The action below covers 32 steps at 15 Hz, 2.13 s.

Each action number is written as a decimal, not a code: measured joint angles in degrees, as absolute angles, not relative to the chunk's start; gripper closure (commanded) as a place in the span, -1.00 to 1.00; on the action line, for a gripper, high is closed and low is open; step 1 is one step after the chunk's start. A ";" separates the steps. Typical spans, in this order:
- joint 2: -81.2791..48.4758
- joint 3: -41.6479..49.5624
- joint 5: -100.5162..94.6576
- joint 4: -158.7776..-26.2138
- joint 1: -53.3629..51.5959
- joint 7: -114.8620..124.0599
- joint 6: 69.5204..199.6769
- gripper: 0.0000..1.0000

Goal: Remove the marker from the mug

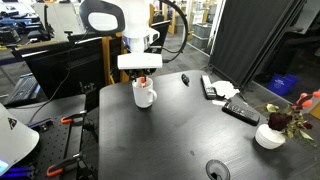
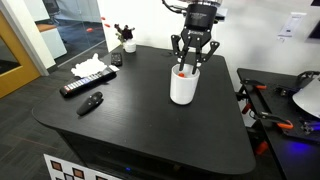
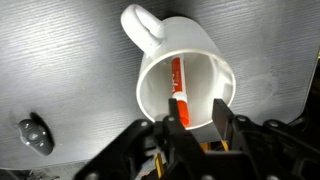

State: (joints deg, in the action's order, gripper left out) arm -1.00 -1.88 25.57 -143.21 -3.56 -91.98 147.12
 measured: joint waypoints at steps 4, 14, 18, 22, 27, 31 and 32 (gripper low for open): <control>-1.44 -2.29 25.57 -143.19 -3.56 -91.99 148.14 0.39; -2.93 -2.57 25.54 -142.38 -3.56 -92.03 148.59 0.46; -3.76 -2.84 25.54 -141.43 -3.56 -92.08 148.61 0.46; -4.89 -3.38 25.54 -140.47 -3.52 -92.11 148.61 0.91; -5.41 -3.65 25.54 -139.91 -3.41 -92.11 148.62 0.91; -5.40 -3.65 25.37 -139.91 -3.29 -92.11 148.64 0.91; -5.40 -3.65 25.23 -139.91 -3.22 -92.11 148.67 0.91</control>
State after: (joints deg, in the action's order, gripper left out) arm -5.40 -3.65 25.23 -139.91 -3.22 -92.11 148.67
